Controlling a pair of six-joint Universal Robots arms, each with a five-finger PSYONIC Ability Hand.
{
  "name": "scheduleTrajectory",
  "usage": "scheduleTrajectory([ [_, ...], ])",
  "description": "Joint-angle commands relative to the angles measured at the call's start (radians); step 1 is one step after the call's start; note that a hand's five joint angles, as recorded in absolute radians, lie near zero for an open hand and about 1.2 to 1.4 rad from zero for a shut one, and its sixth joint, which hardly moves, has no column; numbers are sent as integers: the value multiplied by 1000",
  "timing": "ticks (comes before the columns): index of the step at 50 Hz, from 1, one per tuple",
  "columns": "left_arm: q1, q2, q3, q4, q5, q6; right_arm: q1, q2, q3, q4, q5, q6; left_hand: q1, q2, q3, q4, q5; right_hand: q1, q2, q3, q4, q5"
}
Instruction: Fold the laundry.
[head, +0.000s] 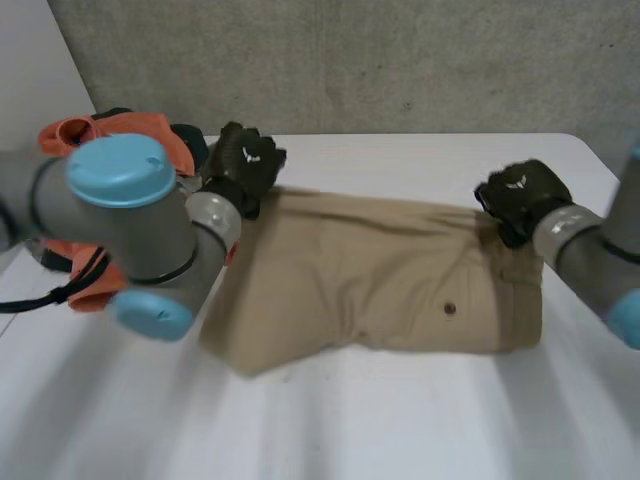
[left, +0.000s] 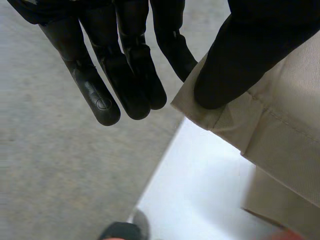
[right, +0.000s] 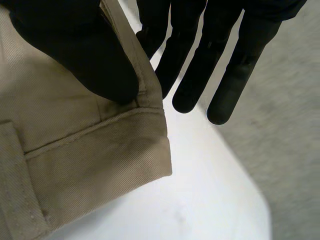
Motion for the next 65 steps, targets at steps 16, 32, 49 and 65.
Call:
scheduleTrajectory([
  [16,-74,-56,9,194,7,-106,96,93,-103,-165,157,42,-969,-1023,-1019,-1026,-1002,-944,-997,-1015,-1023,-1008],
  [32,-91,190,-339,194,14,-225,-76,-89,333,-31,-91,216,-969,-1023,-1019,-1026,-1002,-864,-917,-935,-943,-928],
  [49,-91,294,-385,192,12,-245,-236,-218,400,-216,85,-213,-969,-1023,-1019,-1026,-1002,278,225,206,199,214],
  [65,-86,319,-412,183,1,-297,341,-89,469,-355,-335,-338,-969,-1023,-1019,-1026,-1002,253,200,181,174,189],
])
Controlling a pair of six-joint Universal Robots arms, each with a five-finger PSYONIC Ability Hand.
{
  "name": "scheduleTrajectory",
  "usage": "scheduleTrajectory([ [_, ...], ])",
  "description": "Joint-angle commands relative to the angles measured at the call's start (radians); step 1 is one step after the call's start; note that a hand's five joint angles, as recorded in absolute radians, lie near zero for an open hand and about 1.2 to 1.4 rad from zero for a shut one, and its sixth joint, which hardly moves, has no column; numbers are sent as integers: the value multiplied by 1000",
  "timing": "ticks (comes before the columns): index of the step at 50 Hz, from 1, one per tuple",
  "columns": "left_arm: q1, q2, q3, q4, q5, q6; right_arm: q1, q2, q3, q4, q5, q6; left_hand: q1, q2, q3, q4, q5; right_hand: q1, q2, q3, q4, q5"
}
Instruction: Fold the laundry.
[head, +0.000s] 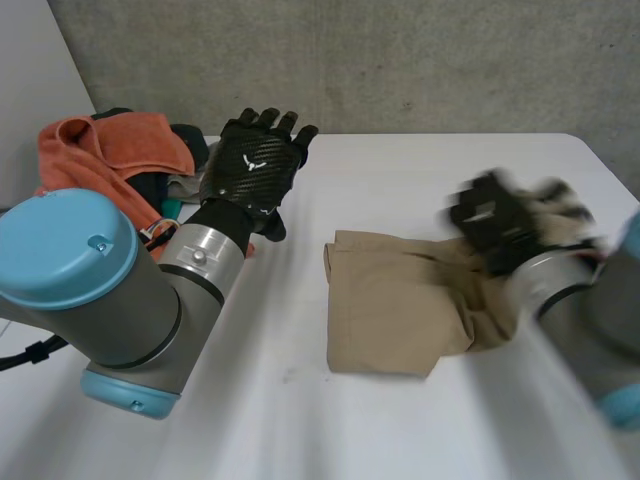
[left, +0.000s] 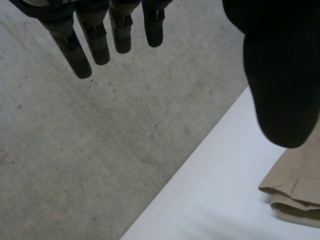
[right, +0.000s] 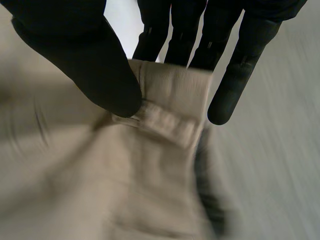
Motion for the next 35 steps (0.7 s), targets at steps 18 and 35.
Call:
scheduleTrajectory([
  [18,-108,-66,219,-88,-8,-150,-34,-187,-61,86,-148,950,-8,-27,-32,-24,-41,-900,-991,-1016,-1021,-953],
  [35,-198,-401,479,-435,-164,-289,-103,273,-454,560,-157,779,77,59,54,62,44,-900,-991,-1016,-1021,-953],
])
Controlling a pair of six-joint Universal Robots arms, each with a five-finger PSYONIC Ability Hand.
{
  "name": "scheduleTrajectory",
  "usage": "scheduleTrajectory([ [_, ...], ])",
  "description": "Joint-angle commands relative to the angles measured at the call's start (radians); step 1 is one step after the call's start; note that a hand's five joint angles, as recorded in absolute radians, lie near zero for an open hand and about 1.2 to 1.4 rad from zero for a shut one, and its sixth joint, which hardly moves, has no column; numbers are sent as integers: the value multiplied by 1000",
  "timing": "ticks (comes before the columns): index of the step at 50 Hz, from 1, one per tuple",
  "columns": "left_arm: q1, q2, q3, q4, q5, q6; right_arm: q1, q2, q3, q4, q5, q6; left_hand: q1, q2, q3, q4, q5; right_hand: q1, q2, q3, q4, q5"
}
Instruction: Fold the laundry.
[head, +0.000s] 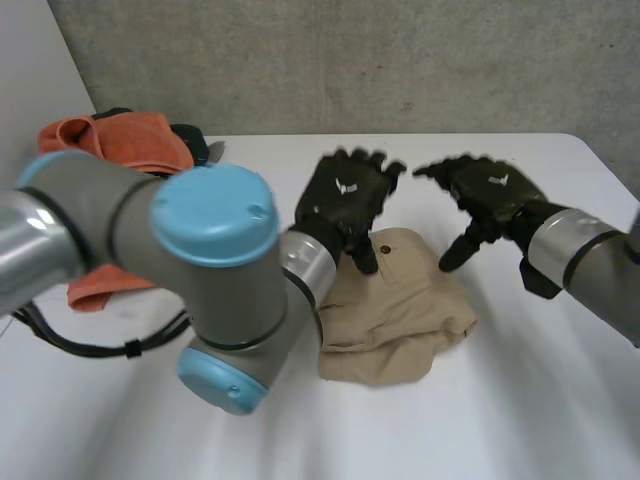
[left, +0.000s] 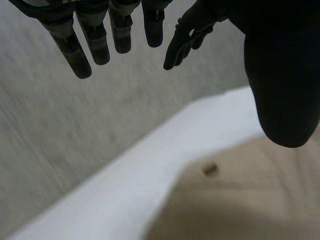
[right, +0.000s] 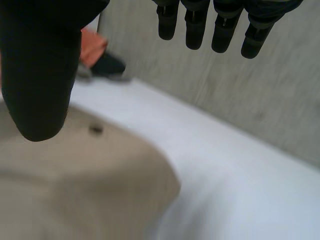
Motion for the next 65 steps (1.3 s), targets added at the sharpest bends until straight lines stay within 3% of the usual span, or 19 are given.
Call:
scheduleTrajectory([
  [1,-3,-109,34,-95,-111,-38,6,234,-191,182,-1,-52,73,56,52,60,40,-46,-34,-34,-32,-42],
  [7,9,-171,34,-227,-125,-34,0,363,-299,271,25,-80,76,59,54,62,43,-46,-34,-34,-32,-42],
  [16,44,-103,22,-306,-102,-44,-5,327,-258,267,104,-284,91,74,69,77,58,-46,-34,-34,-32,-42],
  [23,53,109,3,-255,-27,-44,-6,121,-169,150,110,-317,29,12,8,16,-3,-46,-34,-34,-32,-42],
  [30,61,200,-24,-162,24,-40,-25,-46,43,-59,151,-304,6,-11,-16,-8,-27,-46,-34,-34,-32,-42],
  [34,101,243,-43,-155,135,-41,-32,-55,150,-66,174,-246,9,-8,-13,-5,-24,-46,-34,-34,-32,-42],
  [37,138,258,-63,-166,298,-46,-35,-60,228,-63,165,-157,14,-3,-7,1,-18,-46,-34,-34,-32,-42],
  [38,145,270,-81,-178,386,-47,-38,-61,245,-60,158,-131,17,0,-4,4,-15,-46,-34,-34,-32,-42],
  [43,161,309,-116,-214,606,-55,-63,-58,330,-79,58,-3,23,6,2,10,-9,-46,-34,-34,-32,-42],
  [48,172,316,-130,-223,673,-57,-60,-19,344,-147,-36,45,26,9,5,13,-7,-46,-34,-34,-32,-42],
  [54,170,322,-145,-220,674,-57,-52,113,289,-209,-14,46,23,6,2,10,-9,-46,-34,-34,-32,-42],
  [55,170,322,-149,-218,674,-57,-51,138,270,-227,5,46,23,6,2,10,-9,111,123,123,125,115],
  [58,170,322,-156,-215,676,-57,-48,152,244,-266,53,45,20,3,-1,7,-12,1172,1185,1185,1186,1177],
  [62,170,321,-158,-214,676,-58,-48,152,180,-348,162,29,17,0,-4,4,-15,1175,1188,1188,1189,1180],
  [65,172,322,-158,-214,674,-58,-54,160,134,-356,193,38,17,0,-4,4,-15,1175,1188,1188,1189,1180],
])
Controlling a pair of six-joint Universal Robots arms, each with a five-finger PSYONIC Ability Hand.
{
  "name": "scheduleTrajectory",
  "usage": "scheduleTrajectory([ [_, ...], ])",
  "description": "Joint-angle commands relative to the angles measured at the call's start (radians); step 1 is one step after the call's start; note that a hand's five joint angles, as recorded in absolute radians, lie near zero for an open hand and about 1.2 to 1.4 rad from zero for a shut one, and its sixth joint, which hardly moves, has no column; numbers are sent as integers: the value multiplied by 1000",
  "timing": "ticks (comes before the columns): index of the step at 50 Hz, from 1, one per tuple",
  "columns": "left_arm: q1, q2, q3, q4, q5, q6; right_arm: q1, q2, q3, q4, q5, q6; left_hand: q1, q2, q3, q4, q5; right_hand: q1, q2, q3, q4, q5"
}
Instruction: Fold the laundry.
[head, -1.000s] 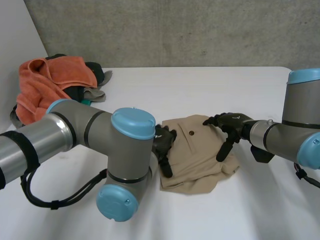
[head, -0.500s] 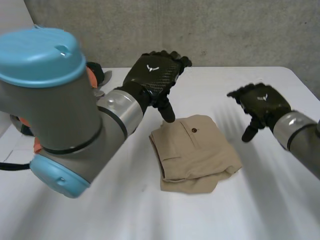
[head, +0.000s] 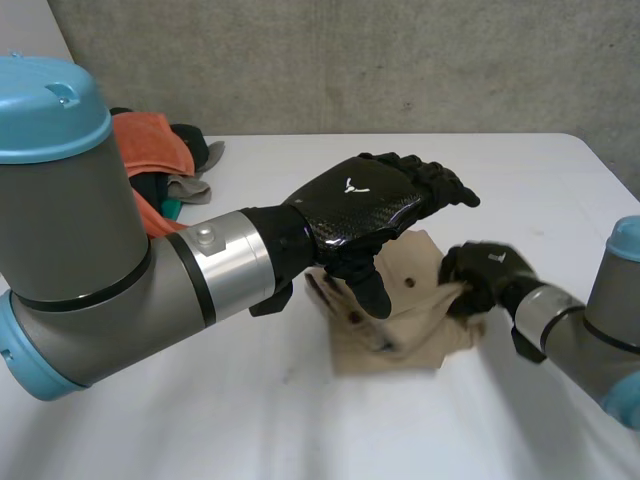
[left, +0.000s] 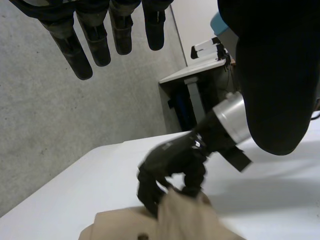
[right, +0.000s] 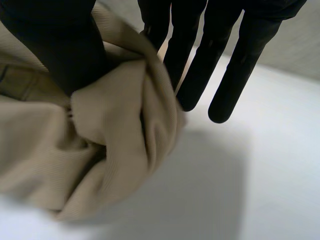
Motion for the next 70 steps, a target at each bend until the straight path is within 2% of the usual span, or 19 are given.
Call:
scheduleTrajectory([
  [1,1,0,-2,3,-5,-1,-7,12,-125,-69,127,0,-19,-16,-20,-12,-13,364,255,268,237,369],
  [6,1,2,9,4,-5,-3,-27,61,-282,-74,149,4,-19,-16,-20,-12,-13,364,255,268,237,369],
  [11,-2,11,13,9,-4,-16,-145,178,-503,-19,179,3,-22,-19,-23,-15,-16,364,255,268,237,369],
  [19,-10,14,15,44,-4,-41,-246,494,-1001,167,311,11,-22,-19,-23,-15,-16,364,255,268,237,369],
  [24,-10,14,18,69,-5,-70,-319,707,-1347,303,392,79,-16,-13,-18,-9,-10,364,255,268,237,369],
  [28,-10,14,21,79,-5,-85,-346,799,-1499,371,392,101,-16,-13,-18,-9,-10,364,255,268,237,369],
  [31,-8,14,22,79,-5,-90,-359,818,-1517,379,373,101,-16,-13,-18,-9,-10,364,255,268,237,369],
  [32,-8,14,22,79,-5,-90,-361,818,-1517,385,353,101,-16,-13,-18,-9,-10,327,218,232,200,332],
  [34,-8,14,22,79,-5,-90,-363,816,-1515,391,337,101,-16,-13,-18,-9,-10,-517,-626,-613,-644,-512],
  [35,-8,14,22,79,-5,-90,-364,816,-1515,399,334,100,-16,-13,-18,-9,-10,-858,-966,-953,-985,-853],
  [41,-10,14,22,79,-7,-90,-389,746,-1511,474,323,90,-13,-10,-15,-6,-7,-858,-966,-953,-985,-853],
  [47,-11,20,22,79,-39,-92,-389,586,-1408,480,333,14,-10,-7,-12,-3,-4,-858,-966,-953,-985,-853],
  [55,4,75,56,84,-189,-95,-384,300,-1167,336,316,-11,-10,-7,-12,-3,-4,-858,-966,-953,-985,-853],
  [58,26,91,85,87,-296,-124,-367,183,-1016,220,276,-12,-10,-7,-12,-3,-4,-858,-966,-953,-985,-853],
  [61,87,106,110,98,-416,-128,-326,54,-888,132,209,-16,-7,-4,-9,0,-1,-858,-966,-953,-985,-853],
  [63,156,117,131,113,-497,-124,-272,-61,-756,66,126,-22,-4,-1,-6,2,2,-858,-966,-953,-985,-853],
  [66,249,118,142,124,-539,-108,-209,-177,-583,5,17,-40,-7,-4,-9,0,-1,-858,-966,-953,-985,-853],
  [67,317,112,144,125,-539,-93,-196,-202,-543,-5,-6,-48,-7,-4,-9,0,-1,-858,-966,-953,-985,-853],
  [70,403,94,144,132,-541,-49,-137,-296,-390,-5,-84,-78,-7,-4,-9,0,-1,-858,-966,-953,-985,-853],
])
